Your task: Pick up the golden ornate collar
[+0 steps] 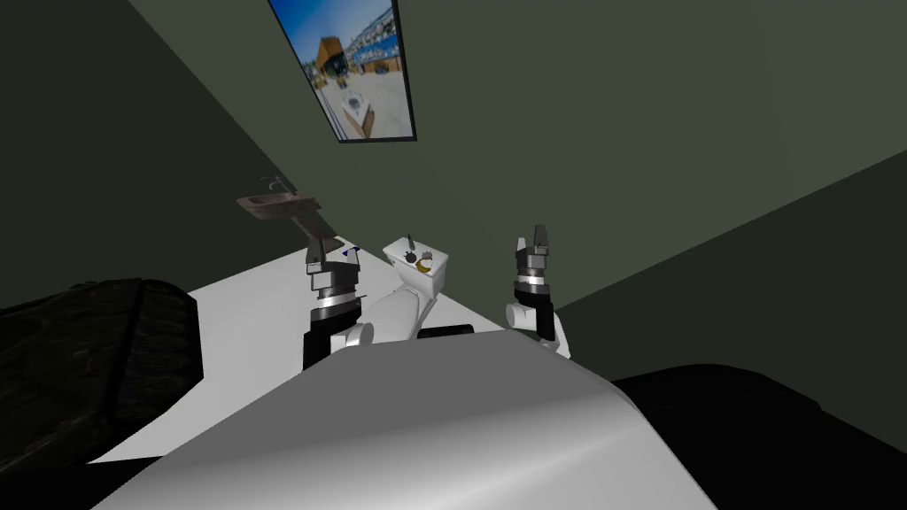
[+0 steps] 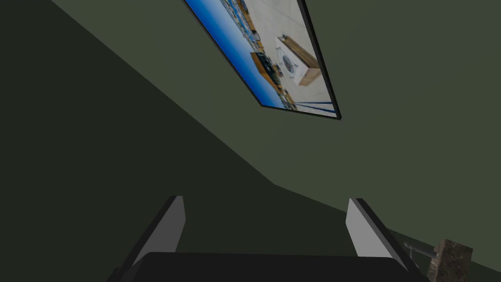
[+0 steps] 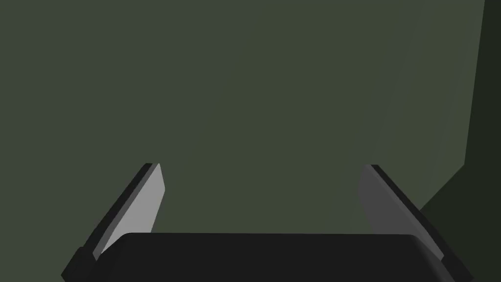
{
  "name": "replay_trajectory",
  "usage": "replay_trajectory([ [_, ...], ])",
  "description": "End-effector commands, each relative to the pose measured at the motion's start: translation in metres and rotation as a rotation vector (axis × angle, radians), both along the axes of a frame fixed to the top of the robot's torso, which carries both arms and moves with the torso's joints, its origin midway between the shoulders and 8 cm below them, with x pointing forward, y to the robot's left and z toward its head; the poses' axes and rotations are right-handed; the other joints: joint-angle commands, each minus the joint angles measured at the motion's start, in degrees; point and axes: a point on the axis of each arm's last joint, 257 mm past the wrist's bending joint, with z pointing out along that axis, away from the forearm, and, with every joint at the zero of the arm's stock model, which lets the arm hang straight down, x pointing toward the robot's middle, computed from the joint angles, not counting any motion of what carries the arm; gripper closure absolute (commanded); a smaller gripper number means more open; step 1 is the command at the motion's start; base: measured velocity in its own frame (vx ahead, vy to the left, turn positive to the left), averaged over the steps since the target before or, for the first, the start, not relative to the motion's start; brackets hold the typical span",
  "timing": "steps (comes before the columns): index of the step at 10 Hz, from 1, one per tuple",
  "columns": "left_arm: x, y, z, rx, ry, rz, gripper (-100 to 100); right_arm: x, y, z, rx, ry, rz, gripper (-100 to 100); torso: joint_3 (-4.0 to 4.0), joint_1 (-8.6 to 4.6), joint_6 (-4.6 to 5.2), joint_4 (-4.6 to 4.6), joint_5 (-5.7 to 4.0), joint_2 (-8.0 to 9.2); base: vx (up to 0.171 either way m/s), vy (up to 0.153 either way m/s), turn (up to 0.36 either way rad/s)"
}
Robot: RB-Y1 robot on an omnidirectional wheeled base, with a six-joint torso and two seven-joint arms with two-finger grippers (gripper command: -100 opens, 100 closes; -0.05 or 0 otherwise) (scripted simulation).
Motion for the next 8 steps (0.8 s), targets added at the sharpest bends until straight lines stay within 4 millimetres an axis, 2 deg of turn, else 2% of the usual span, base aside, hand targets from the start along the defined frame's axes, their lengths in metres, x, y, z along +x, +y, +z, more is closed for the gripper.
replay_trajectory([
  [1,0.005,-0.005,-0.004,0.024,0.024,-0.025,-100,0.0,0.0,0.0,0.0,0.0,0.0,0,0.0,0.0,0.0,0.0,0.0,0.0,-0.021,0.011,-0.04],
  [4,0.015,-0.013,-0.016,0.046,0.076,-0.062,-100,0.0,0.0,0.0,0.0,0.0,0.0,0,0.11,0.11,0.01,0.04,0.03,0.19,-0.056,0.027,-0.05],
  [8,0.033,-0.022,-0.04,0.05,0.174,-0.106,-100,0.0,0.0,0.0,0.0,0.0,0.0,0,0.17,0.15,0.01,0.07,0.03,0.3,-0.081,0.034,-0.072],
])
